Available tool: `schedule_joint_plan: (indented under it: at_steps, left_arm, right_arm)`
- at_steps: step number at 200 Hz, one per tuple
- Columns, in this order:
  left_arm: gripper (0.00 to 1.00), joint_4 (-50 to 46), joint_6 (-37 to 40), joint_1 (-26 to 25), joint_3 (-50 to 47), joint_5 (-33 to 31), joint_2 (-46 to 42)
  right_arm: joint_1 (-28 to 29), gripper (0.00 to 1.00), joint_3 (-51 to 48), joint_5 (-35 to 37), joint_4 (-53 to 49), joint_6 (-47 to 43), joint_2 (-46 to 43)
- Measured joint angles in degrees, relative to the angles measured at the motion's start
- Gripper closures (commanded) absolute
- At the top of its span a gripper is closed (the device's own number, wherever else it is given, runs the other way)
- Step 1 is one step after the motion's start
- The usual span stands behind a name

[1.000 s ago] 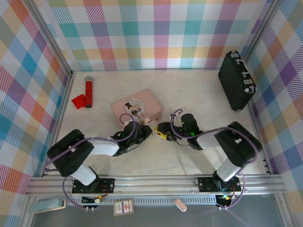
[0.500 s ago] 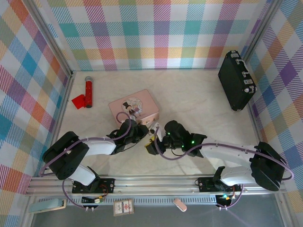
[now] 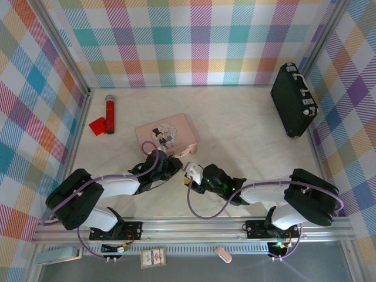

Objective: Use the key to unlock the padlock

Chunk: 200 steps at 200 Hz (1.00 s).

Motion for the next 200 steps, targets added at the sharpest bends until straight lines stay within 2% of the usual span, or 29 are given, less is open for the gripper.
schedule_joint_plan:
  at_steps: [54, 164, 200]
  left_arm:
    - [1.0, -2.93, 0.07, 0.11, -0.13, 0.81, -2.01]
    - [1.0, -3.74, 0.31, 0.11, -1.03, 1.4, -3.45]
    - [1.0, -3.69, 0.35, 0.33, -1.11, 1.86, -3.43]
  right_arm:
    - [1.09, 0.56, 0.2, 4.92, 7.19, -4.24, 8.07]
    - [2.6, 0.59, 2.69, 9.05, 12.7, -5.33, 14.27]
    - [2.86, 0.63, 2.8, 9.49, 13.84, -5.29, 15.37]
